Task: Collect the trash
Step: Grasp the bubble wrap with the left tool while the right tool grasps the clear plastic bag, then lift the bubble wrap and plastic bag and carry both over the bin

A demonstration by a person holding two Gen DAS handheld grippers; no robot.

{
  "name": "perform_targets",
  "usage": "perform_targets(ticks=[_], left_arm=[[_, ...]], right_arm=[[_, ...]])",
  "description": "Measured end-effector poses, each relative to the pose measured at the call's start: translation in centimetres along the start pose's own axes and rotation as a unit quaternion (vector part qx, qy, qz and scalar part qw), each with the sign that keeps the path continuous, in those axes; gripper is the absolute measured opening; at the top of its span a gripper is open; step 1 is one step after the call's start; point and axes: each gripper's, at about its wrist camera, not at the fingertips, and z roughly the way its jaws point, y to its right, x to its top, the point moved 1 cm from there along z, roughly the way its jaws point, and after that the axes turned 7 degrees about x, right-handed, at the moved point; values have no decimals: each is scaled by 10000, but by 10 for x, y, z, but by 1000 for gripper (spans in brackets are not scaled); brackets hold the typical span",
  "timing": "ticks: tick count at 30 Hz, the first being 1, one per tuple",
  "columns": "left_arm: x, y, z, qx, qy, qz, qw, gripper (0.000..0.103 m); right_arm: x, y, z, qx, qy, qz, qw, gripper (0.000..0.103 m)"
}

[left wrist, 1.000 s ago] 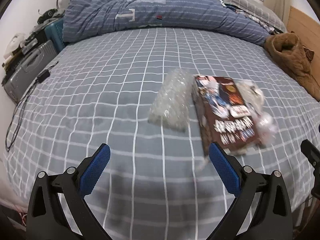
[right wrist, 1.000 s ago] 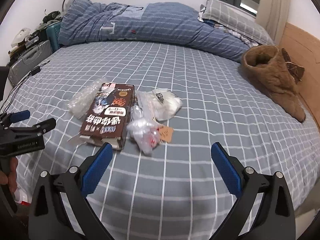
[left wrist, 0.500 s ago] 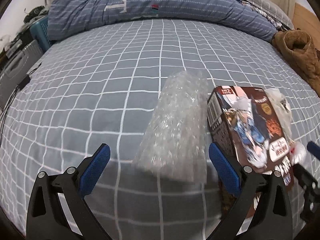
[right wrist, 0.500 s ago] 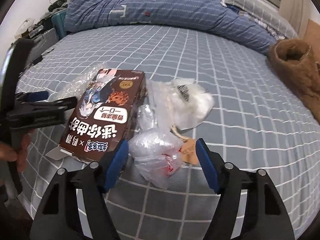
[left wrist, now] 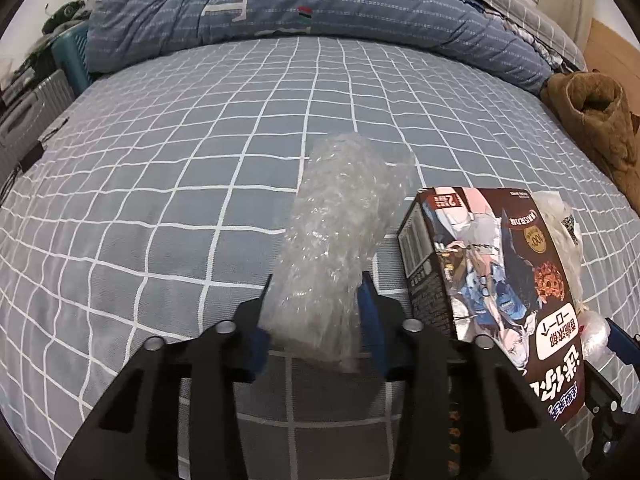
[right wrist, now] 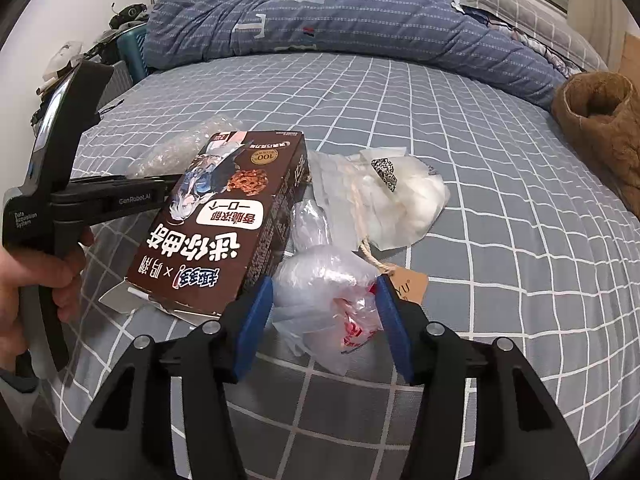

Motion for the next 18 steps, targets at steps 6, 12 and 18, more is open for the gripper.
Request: perform_targets(ticks=[6,12,18], left_arm=[[0,2,-5,83,71,5,9999,32],[-5,-1,-20,149,172,-57,9997,32],[-10,-10,-39,192,229,-130,9995,32]], right_arm=[[-1,3,-5,65,75,104,9999,50],[2,6,-10,50,116,199,9997,50],[5,2,-22,75,176,215,9996,50]])
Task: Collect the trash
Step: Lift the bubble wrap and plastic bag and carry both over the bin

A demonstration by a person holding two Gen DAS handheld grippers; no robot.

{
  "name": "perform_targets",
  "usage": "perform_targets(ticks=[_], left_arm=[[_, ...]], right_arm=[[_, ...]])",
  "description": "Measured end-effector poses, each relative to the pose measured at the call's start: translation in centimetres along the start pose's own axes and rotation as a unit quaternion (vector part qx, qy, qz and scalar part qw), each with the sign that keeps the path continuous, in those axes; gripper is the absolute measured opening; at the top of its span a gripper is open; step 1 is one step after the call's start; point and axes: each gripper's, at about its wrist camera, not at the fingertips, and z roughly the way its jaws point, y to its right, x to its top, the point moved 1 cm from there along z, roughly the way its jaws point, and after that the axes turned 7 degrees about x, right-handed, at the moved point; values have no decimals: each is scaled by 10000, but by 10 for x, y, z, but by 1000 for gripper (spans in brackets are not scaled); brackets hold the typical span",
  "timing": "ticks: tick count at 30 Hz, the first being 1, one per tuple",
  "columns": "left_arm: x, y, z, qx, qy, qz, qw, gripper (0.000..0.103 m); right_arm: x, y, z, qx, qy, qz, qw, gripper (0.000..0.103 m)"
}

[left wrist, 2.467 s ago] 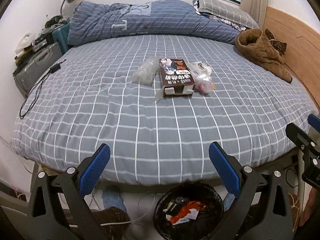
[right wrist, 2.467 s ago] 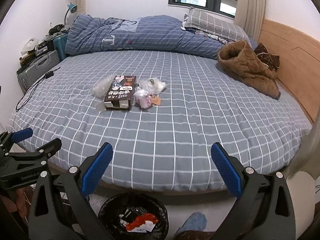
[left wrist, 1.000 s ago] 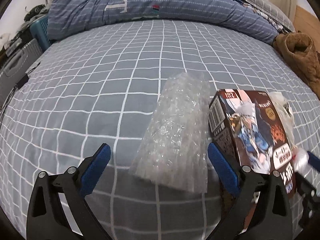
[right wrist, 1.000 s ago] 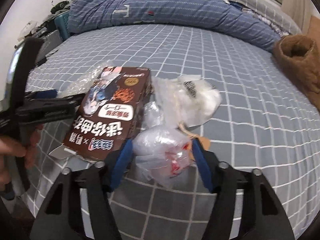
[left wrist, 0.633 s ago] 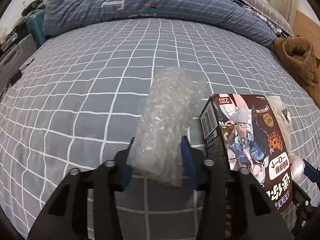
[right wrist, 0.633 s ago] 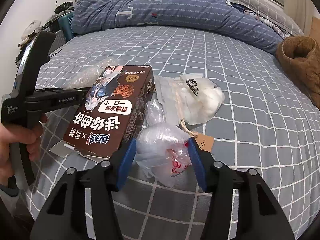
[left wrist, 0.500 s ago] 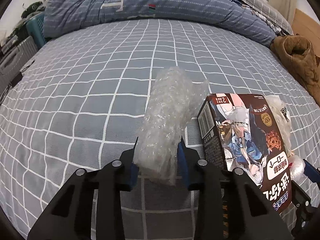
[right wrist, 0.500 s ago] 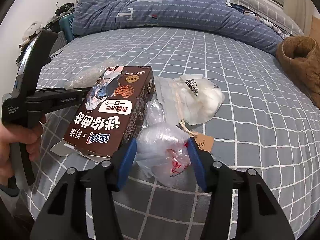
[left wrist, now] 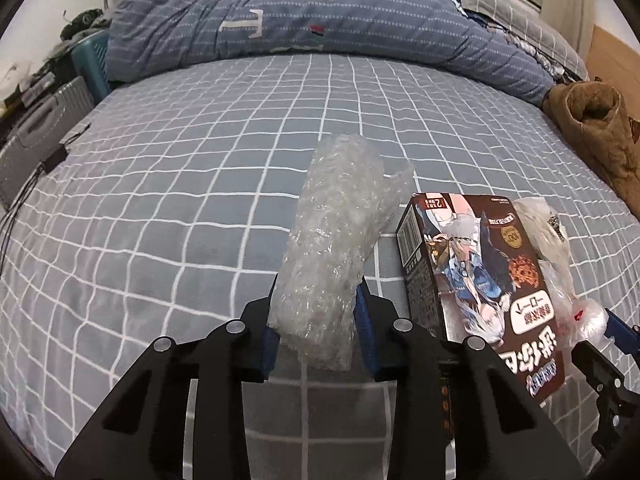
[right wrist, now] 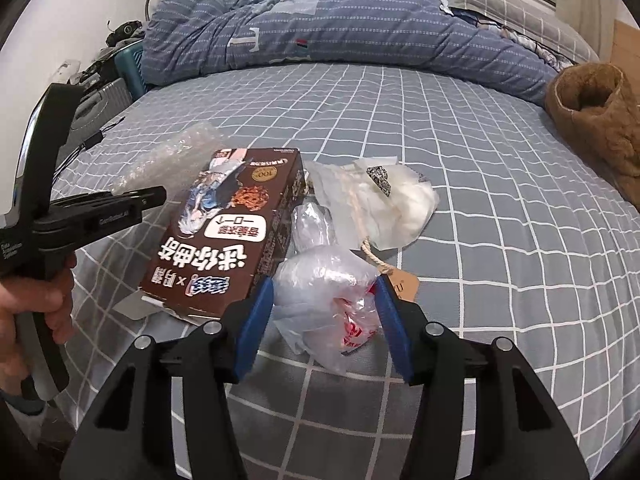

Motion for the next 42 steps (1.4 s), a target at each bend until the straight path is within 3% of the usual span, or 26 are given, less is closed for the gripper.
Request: perform_targets(ticks=[21,42], left_arm=[[-23,-13,-83,-41,92,-22,9999,32],[-75,-16,-168,-126,152,-22,9998,32]], right_arm=[[-6,-23,-79,-147,198,129,9996,51],[-35,-50,-158,-244,365,293,9986,51]])
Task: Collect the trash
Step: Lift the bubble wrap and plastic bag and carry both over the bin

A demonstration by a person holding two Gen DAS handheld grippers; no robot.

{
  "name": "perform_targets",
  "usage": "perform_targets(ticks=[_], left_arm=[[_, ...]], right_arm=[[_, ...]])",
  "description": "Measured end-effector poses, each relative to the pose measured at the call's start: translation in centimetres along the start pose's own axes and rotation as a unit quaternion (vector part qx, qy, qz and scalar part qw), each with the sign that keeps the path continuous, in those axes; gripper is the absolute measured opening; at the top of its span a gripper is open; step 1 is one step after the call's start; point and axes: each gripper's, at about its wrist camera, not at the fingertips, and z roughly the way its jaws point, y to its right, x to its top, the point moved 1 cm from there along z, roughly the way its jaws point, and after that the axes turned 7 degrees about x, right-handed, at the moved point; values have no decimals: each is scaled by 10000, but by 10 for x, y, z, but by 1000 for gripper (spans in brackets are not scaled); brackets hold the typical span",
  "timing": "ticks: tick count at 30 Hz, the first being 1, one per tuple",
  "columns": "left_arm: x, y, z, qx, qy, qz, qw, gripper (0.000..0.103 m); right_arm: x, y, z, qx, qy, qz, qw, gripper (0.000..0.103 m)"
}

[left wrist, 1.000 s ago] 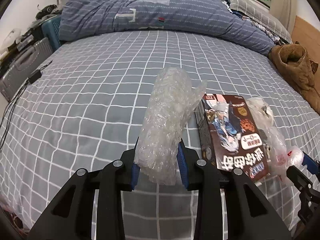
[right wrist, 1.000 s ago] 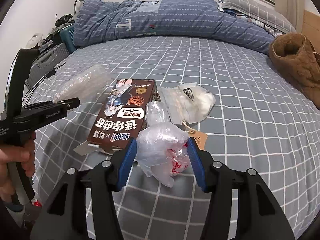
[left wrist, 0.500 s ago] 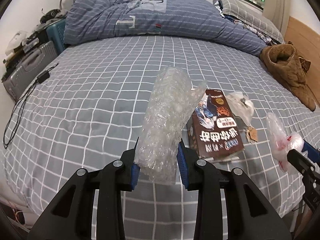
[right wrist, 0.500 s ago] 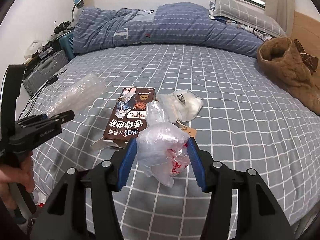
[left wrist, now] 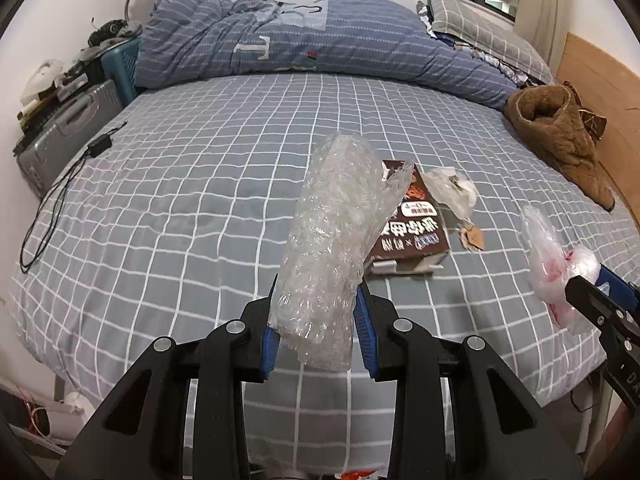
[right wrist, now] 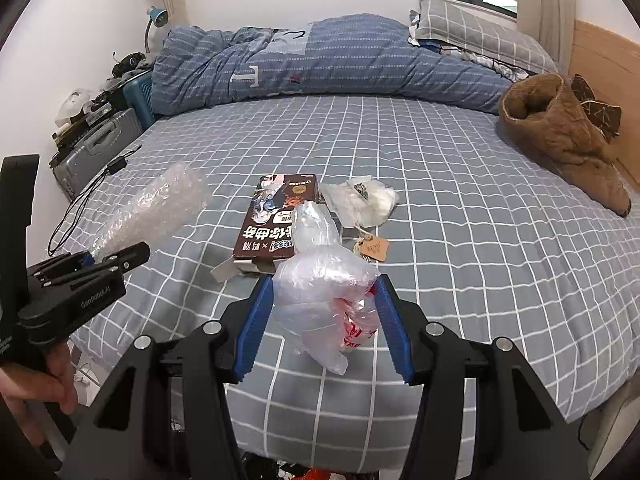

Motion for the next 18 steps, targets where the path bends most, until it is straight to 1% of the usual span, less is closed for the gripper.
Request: perform_targets(ticks=[7,18], left_arm=[[-19,-3,-29,-160,64,-133,9998,32],[-40,-6,-66,-202,153,-160,9996,32]], right_arm=[[-11,-9,-25,-34,45,5,10000,51],[-30,-23,-58,-49,101,33,9999,51]])
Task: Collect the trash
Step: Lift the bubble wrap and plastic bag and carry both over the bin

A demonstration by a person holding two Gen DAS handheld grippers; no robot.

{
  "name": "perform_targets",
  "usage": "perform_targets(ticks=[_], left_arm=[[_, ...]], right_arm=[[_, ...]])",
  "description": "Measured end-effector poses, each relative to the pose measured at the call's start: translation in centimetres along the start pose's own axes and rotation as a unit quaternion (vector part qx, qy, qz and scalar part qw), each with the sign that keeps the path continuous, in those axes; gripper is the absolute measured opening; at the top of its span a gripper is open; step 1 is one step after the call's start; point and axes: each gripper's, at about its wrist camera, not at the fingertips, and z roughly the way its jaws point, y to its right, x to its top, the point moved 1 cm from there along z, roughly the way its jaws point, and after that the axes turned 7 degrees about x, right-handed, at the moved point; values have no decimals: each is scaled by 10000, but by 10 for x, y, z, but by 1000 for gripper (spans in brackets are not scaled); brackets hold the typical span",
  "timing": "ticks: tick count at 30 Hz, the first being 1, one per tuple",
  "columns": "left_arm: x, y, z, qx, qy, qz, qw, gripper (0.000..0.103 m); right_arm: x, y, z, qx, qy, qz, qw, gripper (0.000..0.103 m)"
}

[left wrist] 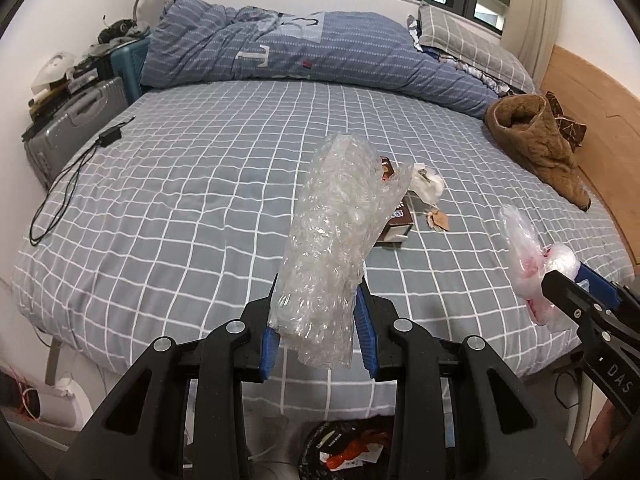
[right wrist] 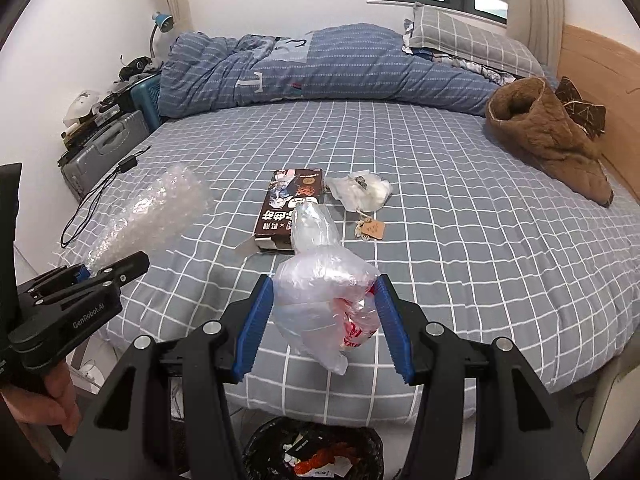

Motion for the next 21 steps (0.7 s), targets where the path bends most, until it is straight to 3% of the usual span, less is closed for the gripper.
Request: perform_targets(ticks=[21], left_arm=[[-58,-4,-41,-73,-52,38,10000,32]], right_arm=[[-51,-18,-41,-86,-69,-28,9999,51]])
